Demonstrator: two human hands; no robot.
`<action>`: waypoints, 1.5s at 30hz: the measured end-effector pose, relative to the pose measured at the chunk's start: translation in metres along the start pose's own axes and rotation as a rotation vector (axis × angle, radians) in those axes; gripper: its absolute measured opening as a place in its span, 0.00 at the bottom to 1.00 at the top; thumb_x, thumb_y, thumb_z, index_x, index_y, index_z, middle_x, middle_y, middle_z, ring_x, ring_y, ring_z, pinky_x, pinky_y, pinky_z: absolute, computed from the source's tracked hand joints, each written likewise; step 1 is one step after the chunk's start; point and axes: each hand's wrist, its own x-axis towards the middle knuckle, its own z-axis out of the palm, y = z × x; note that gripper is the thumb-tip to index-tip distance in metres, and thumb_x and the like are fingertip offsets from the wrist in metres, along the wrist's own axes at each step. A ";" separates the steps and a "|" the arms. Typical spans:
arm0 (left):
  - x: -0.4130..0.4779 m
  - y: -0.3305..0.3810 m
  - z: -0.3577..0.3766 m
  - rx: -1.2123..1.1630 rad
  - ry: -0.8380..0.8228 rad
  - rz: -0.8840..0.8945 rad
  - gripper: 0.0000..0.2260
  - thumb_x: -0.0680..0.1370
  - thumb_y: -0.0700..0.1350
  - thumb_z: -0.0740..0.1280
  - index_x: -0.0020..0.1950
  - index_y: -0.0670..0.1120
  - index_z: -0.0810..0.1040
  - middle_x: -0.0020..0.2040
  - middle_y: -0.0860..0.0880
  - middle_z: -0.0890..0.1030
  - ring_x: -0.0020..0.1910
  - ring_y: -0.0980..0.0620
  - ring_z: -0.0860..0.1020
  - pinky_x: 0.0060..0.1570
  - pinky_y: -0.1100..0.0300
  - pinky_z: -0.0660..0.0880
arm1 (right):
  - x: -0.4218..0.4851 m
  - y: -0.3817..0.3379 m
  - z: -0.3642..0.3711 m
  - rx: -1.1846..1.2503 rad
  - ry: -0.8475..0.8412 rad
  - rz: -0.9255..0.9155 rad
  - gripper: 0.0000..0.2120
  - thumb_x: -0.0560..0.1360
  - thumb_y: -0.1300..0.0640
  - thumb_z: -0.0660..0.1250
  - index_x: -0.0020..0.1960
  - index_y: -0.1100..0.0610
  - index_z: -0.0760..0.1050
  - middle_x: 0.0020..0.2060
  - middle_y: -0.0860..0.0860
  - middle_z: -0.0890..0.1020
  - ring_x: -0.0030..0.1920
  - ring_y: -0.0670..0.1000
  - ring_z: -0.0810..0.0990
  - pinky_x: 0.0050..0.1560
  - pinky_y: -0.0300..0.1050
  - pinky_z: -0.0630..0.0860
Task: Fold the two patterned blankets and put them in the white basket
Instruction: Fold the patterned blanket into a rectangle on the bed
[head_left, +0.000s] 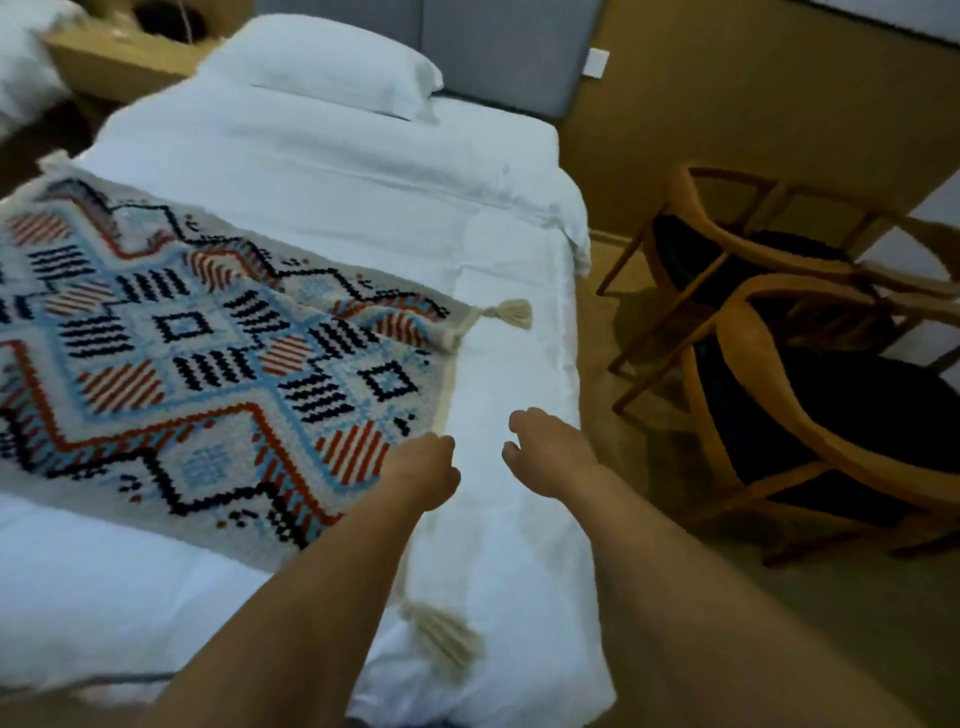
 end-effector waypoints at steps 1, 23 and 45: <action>0.010 -0.002 0.000 -0.027 0.008 -0.046 0.17 0.79 0.48 0.57 0.66 0.44 0.68 0.64 0.43 0.72 0.60 0.43 0.74 0.57 0.51 0.72 | 0.017 0.003 -0.002 -0.005 -0.011 -0.044 0.13 0.78 0.54 0.55 0.59 0.59 0.69 0.57 0.55 0.75 0.54 0.57 0.75 0.48 0.47 0.69; 0.242 0.014 0.015 -0.380 0.140 -0.653 0.13 0.78 0.50 0.58 0.59 0.47 0.70 0.58 0.47 0.75 0.54 0.47 0.74 0.48 0.56 0.70 | 0.334 0.086 0.015 -0.254 -0.230 -0.576 0.10 0.77 0.58 0.55 0.58 0.59 0.67 0.58 0.55 0.72 0.58 0.56 0.71 0.46 0.48 0.68; 0.407 0.009 0.037 -0.198 0.333 -0.953 0.10 0.77 0.41 0.62 0.58 0.46 0.70 0.55 0.47 0.72 0.52 0.50 0.70 0.46 0.60 0.66 | 0.522 0.118 0.121 -0.088 -0.305 -0.814 0.18 0.74 0.68 0.57 0.63 0.60 0.66 0.61 0.60 0.68 0.58 0.59 0.68 0.51 0.49 0.70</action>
